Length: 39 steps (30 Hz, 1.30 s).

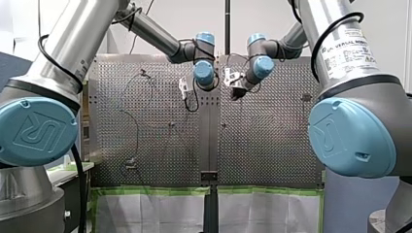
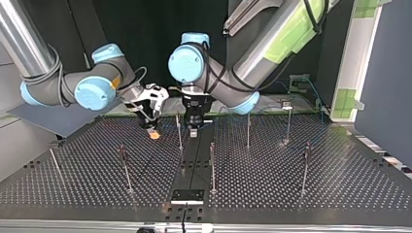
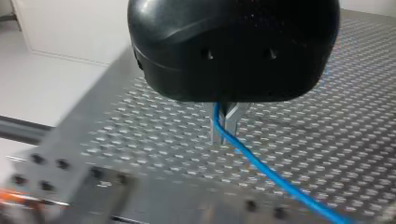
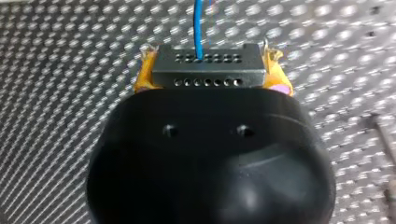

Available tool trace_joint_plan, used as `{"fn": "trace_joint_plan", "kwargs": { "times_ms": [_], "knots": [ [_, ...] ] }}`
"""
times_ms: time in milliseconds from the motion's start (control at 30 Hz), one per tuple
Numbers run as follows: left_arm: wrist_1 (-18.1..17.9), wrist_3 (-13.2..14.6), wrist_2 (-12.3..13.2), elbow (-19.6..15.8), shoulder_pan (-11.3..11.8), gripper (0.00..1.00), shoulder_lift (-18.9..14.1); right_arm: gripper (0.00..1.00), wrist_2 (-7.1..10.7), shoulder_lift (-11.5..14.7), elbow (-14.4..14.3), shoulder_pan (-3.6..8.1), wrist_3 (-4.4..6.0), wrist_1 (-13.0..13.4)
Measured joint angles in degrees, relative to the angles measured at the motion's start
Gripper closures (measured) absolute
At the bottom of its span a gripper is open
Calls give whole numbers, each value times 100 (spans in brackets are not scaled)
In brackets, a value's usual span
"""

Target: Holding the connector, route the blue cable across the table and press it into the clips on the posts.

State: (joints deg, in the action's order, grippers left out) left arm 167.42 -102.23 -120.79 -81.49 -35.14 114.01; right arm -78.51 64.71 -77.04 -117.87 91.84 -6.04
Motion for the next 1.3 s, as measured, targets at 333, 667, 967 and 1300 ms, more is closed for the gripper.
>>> {"fn": "trace_joint_plan", "kwargs": {
  "times_ms": [333,667,967,1300],
  "knots": [
    [-534,-41,142,-534,2,100,167,100,-20,141,-478,142,-82,34],
    [-1052,-45,415,-1053,-32,100,484,100,-29,146,-923,228,-39,247],
    [-1476,-146,522,-1473,-27,100,674,100,-44,139,-1062,272,-10,269],
    [-1898,-230,707,-1895,0,100,677,100,-178,42,-1232,326,26,395]
  ]
}}
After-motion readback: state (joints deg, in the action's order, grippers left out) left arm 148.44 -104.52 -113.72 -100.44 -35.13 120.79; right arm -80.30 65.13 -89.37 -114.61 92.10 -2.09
